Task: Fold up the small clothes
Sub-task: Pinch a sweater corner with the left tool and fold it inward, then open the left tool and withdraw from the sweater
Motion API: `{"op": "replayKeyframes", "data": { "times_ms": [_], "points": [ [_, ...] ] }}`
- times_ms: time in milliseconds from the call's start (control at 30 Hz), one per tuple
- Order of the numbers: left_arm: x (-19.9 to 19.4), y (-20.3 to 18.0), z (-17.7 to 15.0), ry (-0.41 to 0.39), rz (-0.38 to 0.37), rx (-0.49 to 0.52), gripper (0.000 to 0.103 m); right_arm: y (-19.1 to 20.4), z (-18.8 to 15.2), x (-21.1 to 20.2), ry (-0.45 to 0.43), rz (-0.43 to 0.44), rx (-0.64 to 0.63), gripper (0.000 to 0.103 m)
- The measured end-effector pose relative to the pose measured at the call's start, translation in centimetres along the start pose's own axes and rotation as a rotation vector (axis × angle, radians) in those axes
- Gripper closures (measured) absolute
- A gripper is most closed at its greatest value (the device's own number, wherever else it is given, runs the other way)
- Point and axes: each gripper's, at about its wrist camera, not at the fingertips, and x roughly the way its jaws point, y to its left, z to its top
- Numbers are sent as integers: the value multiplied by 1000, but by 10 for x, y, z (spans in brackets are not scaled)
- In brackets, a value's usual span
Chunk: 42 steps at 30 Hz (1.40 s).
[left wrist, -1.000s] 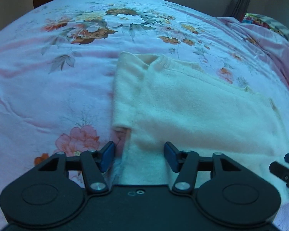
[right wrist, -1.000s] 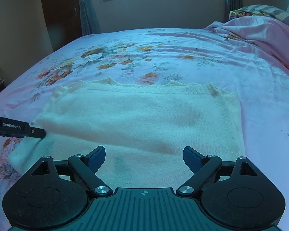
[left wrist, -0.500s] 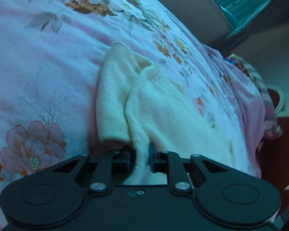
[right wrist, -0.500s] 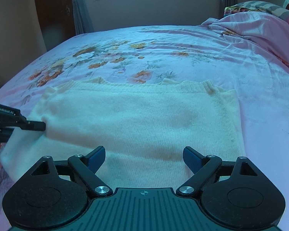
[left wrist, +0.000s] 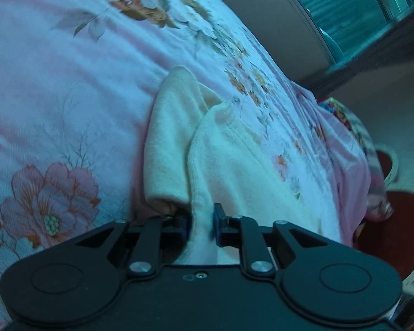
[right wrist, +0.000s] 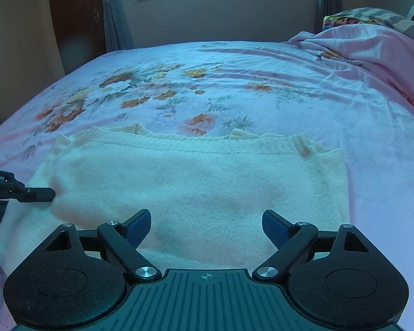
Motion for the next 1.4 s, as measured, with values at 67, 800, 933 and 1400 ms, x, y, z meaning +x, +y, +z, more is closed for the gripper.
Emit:
{"op": "replayKeyframes", "data": {
  "times_ms": [67, 800, 933, 1400],
  "points": [
    [-2, 1, 2, 1, -30, -46, 74, -2, 1, 0, -3, -9, -2, 15],
    [-18, -91, -12, -115, 62, 312, 90, -19, -10, 27, 70, -130, -49, 26],
    [-6, -159, -36, -90, 22, 500, 90, -44, -4, -4, -10, -83, 100, 26],
    [79, -251, -157, 173, 42, 623, 88, -146, -41, -87, -46, -60, 301, 26]
  ]
}}
